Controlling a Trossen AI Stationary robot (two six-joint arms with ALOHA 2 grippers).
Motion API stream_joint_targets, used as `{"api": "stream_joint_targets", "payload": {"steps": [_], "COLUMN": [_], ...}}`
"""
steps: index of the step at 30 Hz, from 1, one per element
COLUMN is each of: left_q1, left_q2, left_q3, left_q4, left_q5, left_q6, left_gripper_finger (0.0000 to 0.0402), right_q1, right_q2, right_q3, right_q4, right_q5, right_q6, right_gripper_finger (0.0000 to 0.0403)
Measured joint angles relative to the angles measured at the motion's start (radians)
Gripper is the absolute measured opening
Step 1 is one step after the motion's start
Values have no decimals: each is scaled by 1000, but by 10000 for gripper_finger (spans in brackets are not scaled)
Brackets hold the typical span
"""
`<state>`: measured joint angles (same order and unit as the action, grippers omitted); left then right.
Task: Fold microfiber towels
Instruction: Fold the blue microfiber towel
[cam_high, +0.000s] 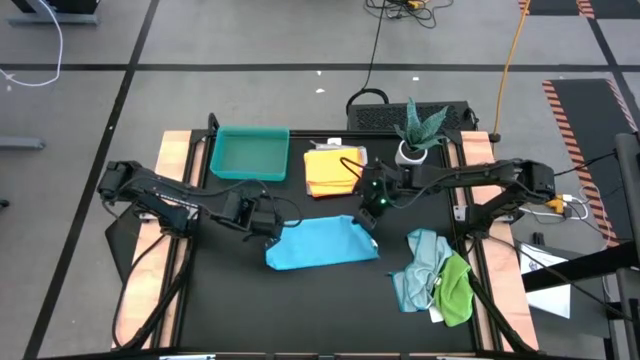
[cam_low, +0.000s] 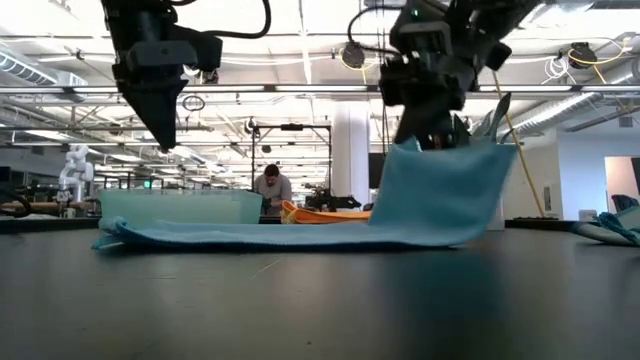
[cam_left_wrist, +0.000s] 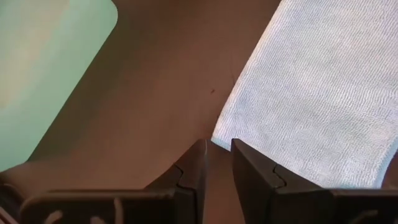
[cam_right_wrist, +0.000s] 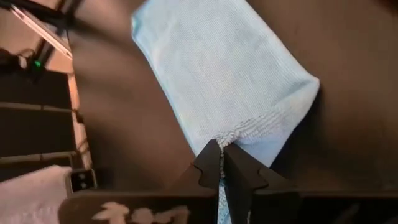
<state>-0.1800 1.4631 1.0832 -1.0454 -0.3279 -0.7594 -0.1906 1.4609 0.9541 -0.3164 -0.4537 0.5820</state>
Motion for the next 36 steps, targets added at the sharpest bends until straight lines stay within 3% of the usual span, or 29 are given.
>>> {"api": "stream_joint_targets", "payload": {"steps": [11,18,23,30,36], "left_q1": [0,-12,-44,-86,-141], "left_q2": [0,0,0,-20,-88], "left_q3": [0,-1,-1,-1,-1], "left_q4": [1,3,2,-17,-150], "left_q5": [-6,12,13,37,20], "left_q6": [13,15,12,-54,-170], "left_gripper_finger": [76,76,76,76,76], "right_q1": [67,89,96,97,97], "right_q2": [15,160,318,528,636], "right_q3": [23,40,207,513,603], "right_q4": [262,426,494,436,417], "right_q5": [62,32,-44,-177,-203], "right_q6": [157,220,194,115,112], "right_gripper_finger": [0,0,0,0,0]}}
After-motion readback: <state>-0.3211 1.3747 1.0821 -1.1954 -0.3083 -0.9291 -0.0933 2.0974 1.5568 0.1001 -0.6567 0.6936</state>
